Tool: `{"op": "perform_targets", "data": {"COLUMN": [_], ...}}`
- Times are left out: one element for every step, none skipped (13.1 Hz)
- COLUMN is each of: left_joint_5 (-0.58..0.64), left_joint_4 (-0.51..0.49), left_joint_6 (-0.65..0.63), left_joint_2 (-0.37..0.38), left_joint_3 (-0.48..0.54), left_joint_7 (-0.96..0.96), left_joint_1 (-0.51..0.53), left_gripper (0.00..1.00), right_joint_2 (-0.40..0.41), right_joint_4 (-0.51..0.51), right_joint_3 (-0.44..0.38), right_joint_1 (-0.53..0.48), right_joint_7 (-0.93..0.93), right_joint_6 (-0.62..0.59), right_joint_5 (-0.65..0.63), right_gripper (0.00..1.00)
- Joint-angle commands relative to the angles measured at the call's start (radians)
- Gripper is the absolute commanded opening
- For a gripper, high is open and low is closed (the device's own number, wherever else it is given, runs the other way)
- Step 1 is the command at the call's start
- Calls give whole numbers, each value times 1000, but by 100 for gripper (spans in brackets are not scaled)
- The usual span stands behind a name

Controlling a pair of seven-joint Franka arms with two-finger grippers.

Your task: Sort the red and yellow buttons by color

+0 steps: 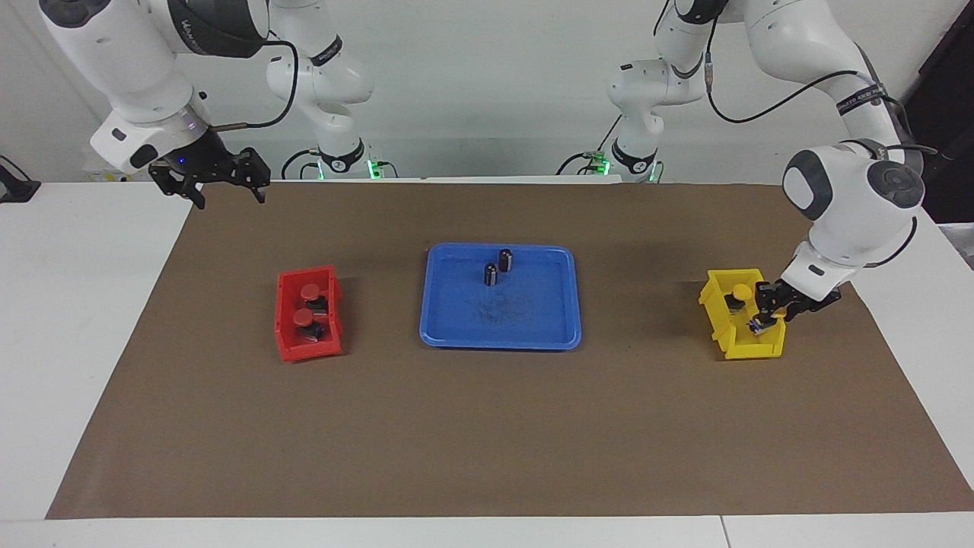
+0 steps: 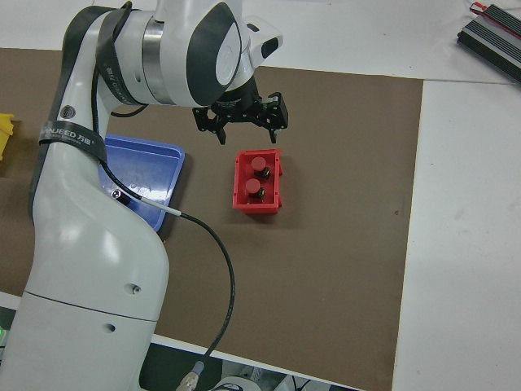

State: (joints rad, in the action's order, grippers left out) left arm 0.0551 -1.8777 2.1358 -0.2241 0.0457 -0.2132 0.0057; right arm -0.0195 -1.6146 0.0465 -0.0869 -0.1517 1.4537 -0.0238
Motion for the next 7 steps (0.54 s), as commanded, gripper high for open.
{"op": "perform_targets", "data": {"left_joint_5": [22,22,22,22,22,22,22], "left_joint_4": [-87,-104,-113,-126,-136,-149,-161], "left_joint_6": [100,125,147,163,185,205,228], "left_joint_2": [25,25,23,22,16,11,0], "left_joint_3": [-10,-10,-10,-10,-10,-12,-10], "left_joint_7": [-6,-8,-6,-6,-5,-3,-3], "left_joint_1": [11,11,11,11,11,11,11], "left_gripper": [1,1,1,1,1,1,2], "right_joint_2": [-42,-49,-54,-57,-59,-59,-59], "right_joint_4": [-40,-56,-68,-80,-80,-79,-80], "right_joint_3": [10,10,10,10,10,10,10], "right_joint_1": [-17,-20,-27,-37,-37,-36,-34], "right_joint_7": [11,12,11,6,6,9,11], "right_joint_6": [14,26,45,60,65,68,65], "right_joint_5": [-2,-2,-2,-2,-2,-2,-2], "right_gripper": [100,100,100,100,100,100,100]}}
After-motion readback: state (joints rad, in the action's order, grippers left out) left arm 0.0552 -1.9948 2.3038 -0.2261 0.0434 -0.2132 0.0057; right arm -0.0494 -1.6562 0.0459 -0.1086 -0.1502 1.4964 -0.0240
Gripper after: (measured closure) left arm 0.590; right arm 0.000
